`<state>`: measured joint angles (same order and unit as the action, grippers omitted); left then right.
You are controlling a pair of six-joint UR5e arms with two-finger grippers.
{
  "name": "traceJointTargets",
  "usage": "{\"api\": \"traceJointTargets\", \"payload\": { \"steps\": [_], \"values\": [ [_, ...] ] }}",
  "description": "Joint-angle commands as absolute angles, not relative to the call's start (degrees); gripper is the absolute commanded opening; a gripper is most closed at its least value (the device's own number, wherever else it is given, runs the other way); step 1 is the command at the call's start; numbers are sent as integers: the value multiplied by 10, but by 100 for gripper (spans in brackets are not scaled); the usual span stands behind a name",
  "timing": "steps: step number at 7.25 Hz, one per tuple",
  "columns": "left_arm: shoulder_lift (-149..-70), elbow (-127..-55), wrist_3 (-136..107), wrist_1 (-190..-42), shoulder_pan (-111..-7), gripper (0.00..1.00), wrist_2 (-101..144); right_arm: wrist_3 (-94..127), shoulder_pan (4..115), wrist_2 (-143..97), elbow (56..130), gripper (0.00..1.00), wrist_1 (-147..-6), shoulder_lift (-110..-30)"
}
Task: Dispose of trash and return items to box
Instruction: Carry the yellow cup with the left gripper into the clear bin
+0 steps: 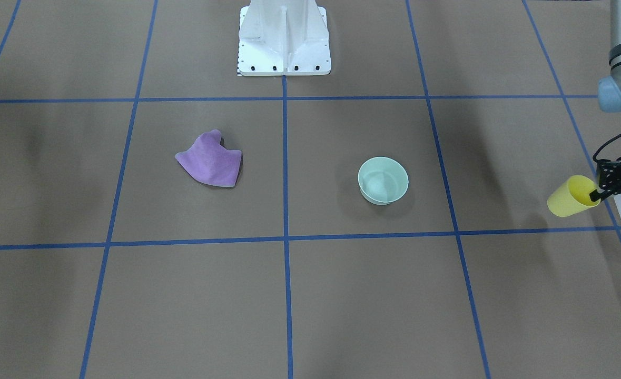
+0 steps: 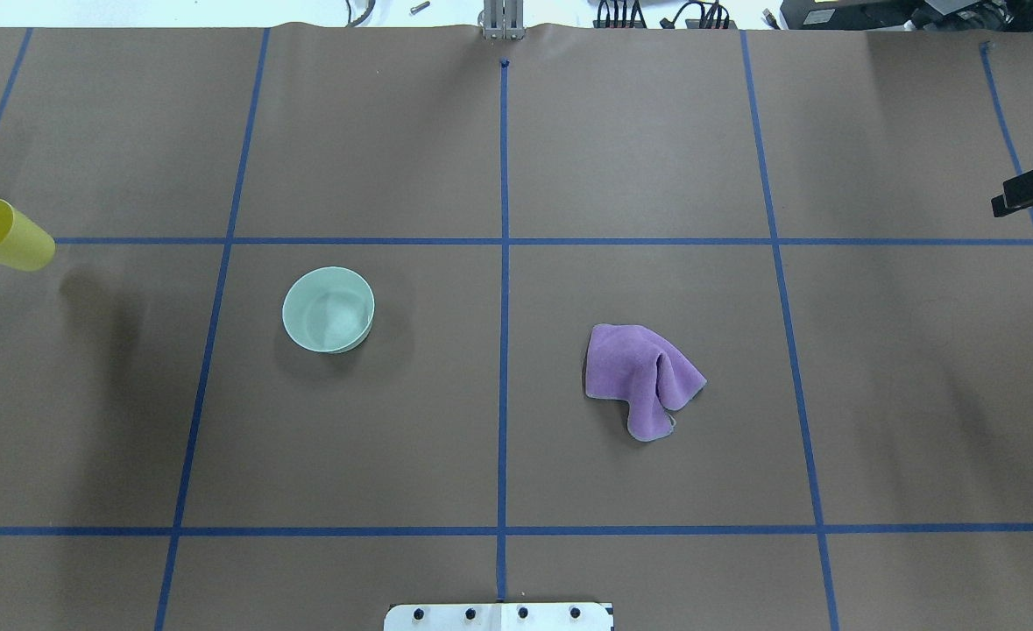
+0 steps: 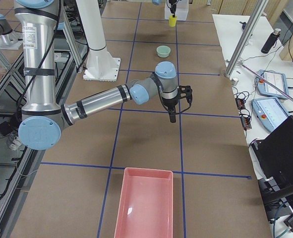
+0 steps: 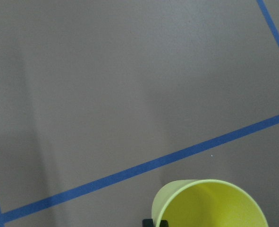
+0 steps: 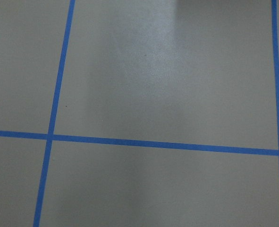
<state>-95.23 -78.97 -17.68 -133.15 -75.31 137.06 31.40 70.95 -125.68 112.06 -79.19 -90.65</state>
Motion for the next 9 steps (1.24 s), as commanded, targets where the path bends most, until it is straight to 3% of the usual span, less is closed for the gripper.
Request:
{"api": "traceJointTargets", "payload": {
  "steps": [1,3,5,7,9],
  "values": [
    [-995,-790,-8,-1168,-847,0,1385,315,703,-1256,1120,100,-792,-906],
    [-1045,-767,181,-1014,-904,0,1376,316,698,-1254,1119,100,-792,-906],
    [-1066,-680,253,-1033,-915,0,1327,317,688,-1237,1119,100,-792,-904],
    [-1072,-554,241,-1185,-912,0,1292,317,686,-1235,1119,100,-792,-903],
    [-1063,-552,225,-1192,-903,0,1294,317,686,-1228,1119,100,-792,-898]
  ]
}}
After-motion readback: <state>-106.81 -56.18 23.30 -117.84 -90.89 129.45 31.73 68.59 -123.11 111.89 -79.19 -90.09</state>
